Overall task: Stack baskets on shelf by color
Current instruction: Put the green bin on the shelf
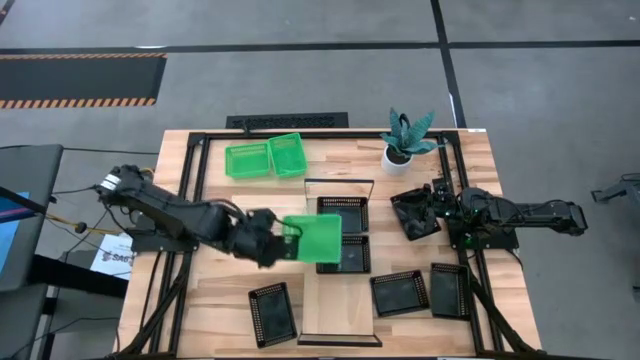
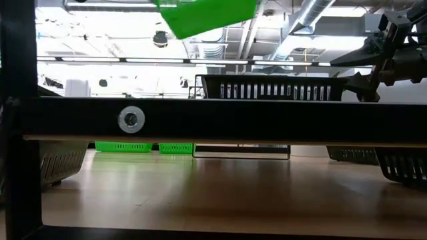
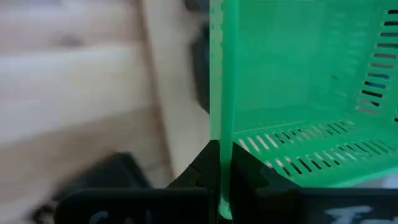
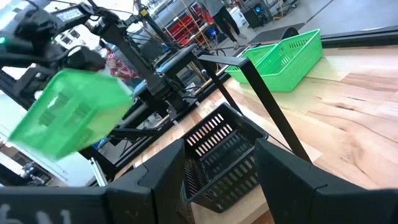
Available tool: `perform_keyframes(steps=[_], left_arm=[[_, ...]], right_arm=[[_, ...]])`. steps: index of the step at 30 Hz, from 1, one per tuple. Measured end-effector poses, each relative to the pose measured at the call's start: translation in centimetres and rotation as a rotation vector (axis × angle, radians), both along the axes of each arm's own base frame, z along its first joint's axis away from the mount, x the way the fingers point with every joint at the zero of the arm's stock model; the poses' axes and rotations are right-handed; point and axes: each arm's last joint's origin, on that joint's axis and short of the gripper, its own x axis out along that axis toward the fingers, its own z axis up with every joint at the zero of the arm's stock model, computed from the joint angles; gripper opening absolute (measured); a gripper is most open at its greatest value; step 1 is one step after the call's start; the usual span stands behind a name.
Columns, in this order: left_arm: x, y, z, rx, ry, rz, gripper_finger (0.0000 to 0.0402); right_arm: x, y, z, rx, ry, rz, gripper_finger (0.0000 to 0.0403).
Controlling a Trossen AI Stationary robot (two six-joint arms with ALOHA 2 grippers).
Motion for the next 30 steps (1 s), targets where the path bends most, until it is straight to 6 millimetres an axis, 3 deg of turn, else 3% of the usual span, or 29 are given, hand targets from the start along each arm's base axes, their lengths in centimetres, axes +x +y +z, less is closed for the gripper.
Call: perform_keyframes(steps=[5, 17, 22, 30], left_arm=[[1.9, -2.7, -1.7, -0.093, -0.040, -0.025, 0.0000], [2.6, -7.5, -4.3, -0.248, -0.037, 0.010, 0.0000], [3.1, -8.5, -5.0, -0.256, -0.022, -0.014, 0.0000], [3.5, -8.3, -5.5, -0.266, -0.002, -0.034, 0.0000]], right_arm=[[0.0, 0.0, 0.0, 0.000, 0.000, 0.000, 0.0218], [0.0, 0.0, 0.0, 0.001, 0.000, 0.001, 0.0218], [0.0, 0.0, 0.0, 0.001, 0.000, 0.002, 0.0218], [0.0, 0.0, 0.0, 0.000, 0.000, 0.002, 0.0218]])
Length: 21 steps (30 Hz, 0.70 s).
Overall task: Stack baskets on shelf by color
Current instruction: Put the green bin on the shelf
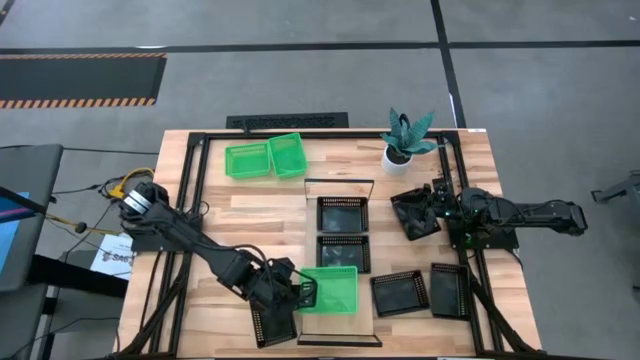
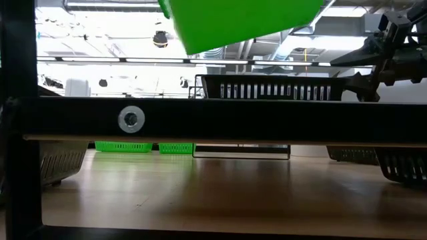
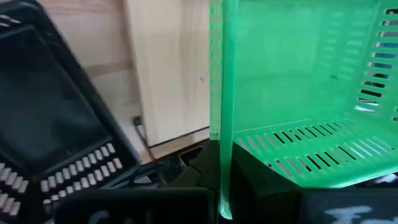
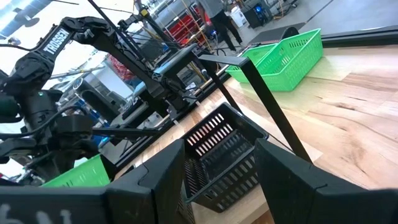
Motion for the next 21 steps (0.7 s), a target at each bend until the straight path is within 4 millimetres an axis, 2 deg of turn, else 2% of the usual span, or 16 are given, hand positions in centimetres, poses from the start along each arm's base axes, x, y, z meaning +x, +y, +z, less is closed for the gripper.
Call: perform_keyframes(steps=[10, 16, 21], left_arm=[[0.0, 0.3, -0.4, -0.003, 0.043, 0.022, 0.0000], [1.0, 0.7, -1.2, -0.010, 0.052, 0.022, 0.0000], [1.0, 0.8, -1.4, 0.019, 0.054, 0.007, 0.0000]], right_arm=[[0.0, 0.0, 0.0, 0.000, 0.000, 0.002, 0.0218], [0.0, 0.0, 0.0, 0.000, 0.002, 0.002, 0.0218], [0.0, 0.0, -0.1, 0.001, 0.010, 0.003, 0.0218]])
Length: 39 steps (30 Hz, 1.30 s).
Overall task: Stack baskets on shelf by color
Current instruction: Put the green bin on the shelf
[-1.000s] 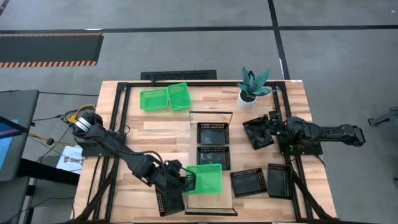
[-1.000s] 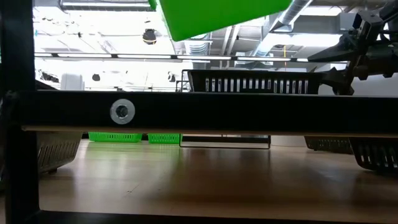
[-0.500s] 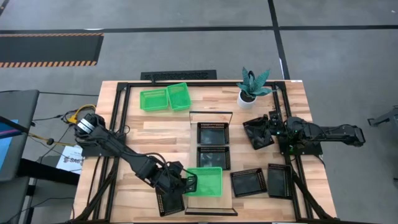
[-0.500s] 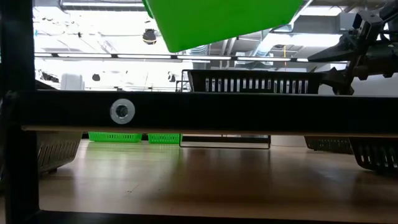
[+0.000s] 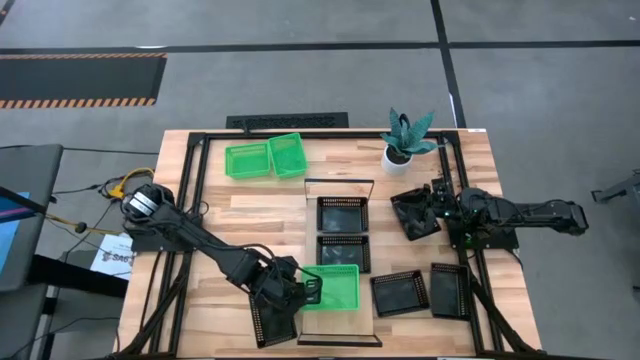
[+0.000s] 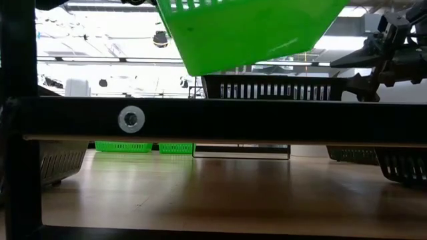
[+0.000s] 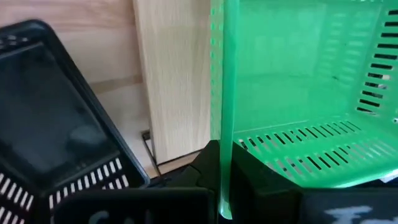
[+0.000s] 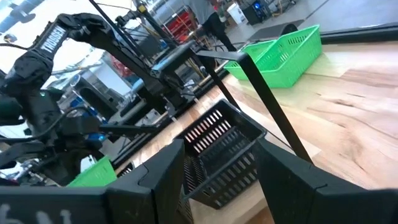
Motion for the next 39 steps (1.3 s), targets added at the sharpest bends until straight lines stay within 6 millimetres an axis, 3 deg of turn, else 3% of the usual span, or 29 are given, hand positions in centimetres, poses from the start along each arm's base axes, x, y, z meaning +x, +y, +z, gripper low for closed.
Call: perform_keyframes(steps=[6, 13, 19, 27, 39], left_arm=[[0.0, -0.6, 0.1, -0.004, -0.032, -0.027, 0.0000], [0.2, -2.4, -1.2, -0.021, -0.034, -0.036, 0.0000], [0.4, -2.0, -1.5, 0.042, -0.040, -0.012, 0.0000], [1.9, -2.8, -2.1, -0.018, -0.121, -0.108, 0.0000], [1.5, -2.6, -2.6, 0.018, -0.083, -0.063, 0.0015]], right_arm=[[0.1, 0.0, -0.1, 0.001, 0.010, -0.001, 0.0218], [0.1, 0.0, -0.1, 0.002, 0.010, -0.001, 0.0218], [0.1, 0.0, -0.1, 0.028, 0.005, -0.002, 0.0218], [0.1, 0.0, -0.1, 0.029, 0.005, 0.000, 0.0218], [0.1, 0.0, -0.1, 0.029, 0.004, 0.001, 0.0218]])
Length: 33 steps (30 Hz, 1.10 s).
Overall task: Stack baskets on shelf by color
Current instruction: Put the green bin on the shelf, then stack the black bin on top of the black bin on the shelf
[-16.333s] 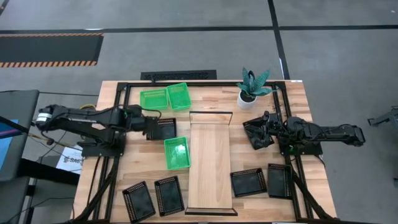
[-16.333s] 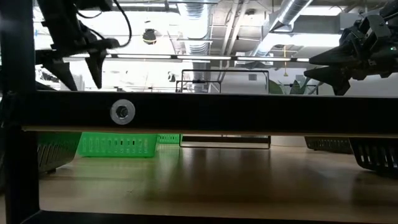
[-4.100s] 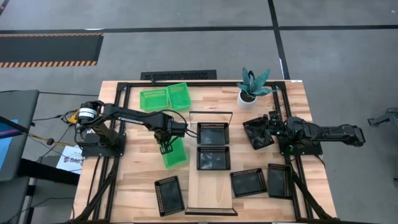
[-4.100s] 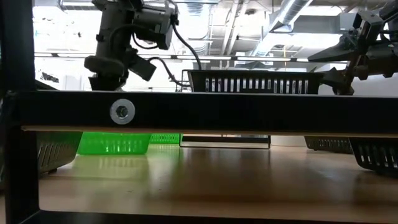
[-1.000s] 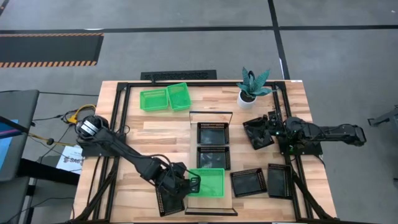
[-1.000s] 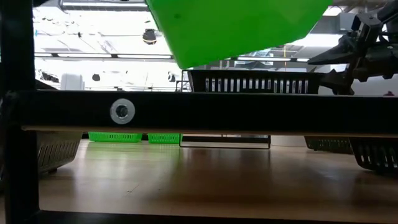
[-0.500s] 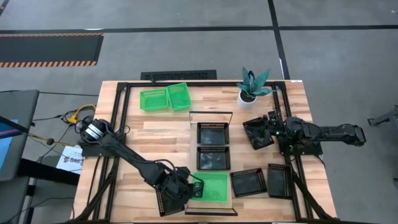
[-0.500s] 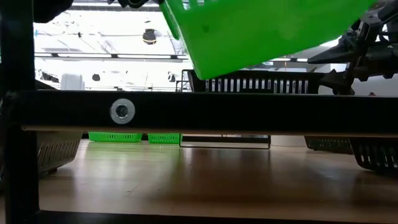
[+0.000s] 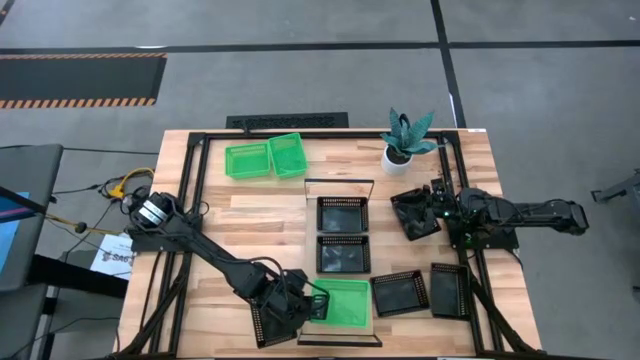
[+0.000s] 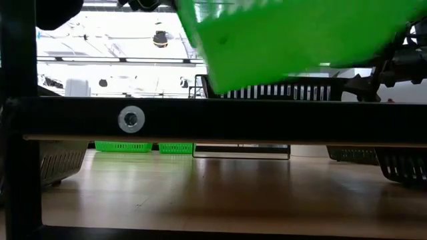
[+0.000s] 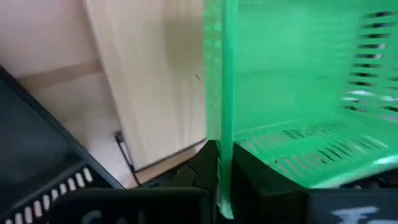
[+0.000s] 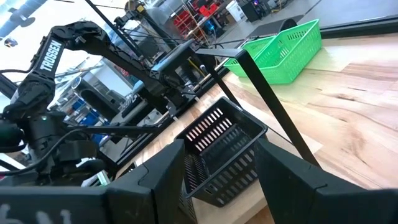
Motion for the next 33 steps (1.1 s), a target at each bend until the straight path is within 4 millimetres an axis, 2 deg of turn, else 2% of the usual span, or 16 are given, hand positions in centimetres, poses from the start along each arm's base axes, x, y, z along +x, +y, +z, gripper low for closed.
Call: perform_keyframes(steps=[17, 23, 26, 29, 33], left_arm=[[0.0, 0.6, -0.1, 0.060, -0.003, 0.046, 0.0150], [-1.8, 1.8, 1.9, 0.139, 0.052, -0.015, 0.0180], [-3.6, 2.9, 3.5, 0.238, 0.097, -0.114, 0.0183], [-5.6, 4.0, 5.1, 0.373, 0.137, -0.334, 0.0183], [-7.6, 5.3, 5.5, 0.527, 0.257, -0.578, 0.0183]], right_arm=[[0.0, 0.0, 0.0, -0.002, 0.000, 0.000, 0.0218], [0.0, 0.0, 0.0, -0.002, 0.000, 0.000, 0.0218], [0.0, 0.0, 0.0, -0.002, 0.001, 0.000, 0.0218], [0.0, 0.0, 0.0, -0.007, 0.002, 0.001, 0.0218], [0.0, 0.0, 0.0, -0.011, 0.003, 0.001, 0.0218]])
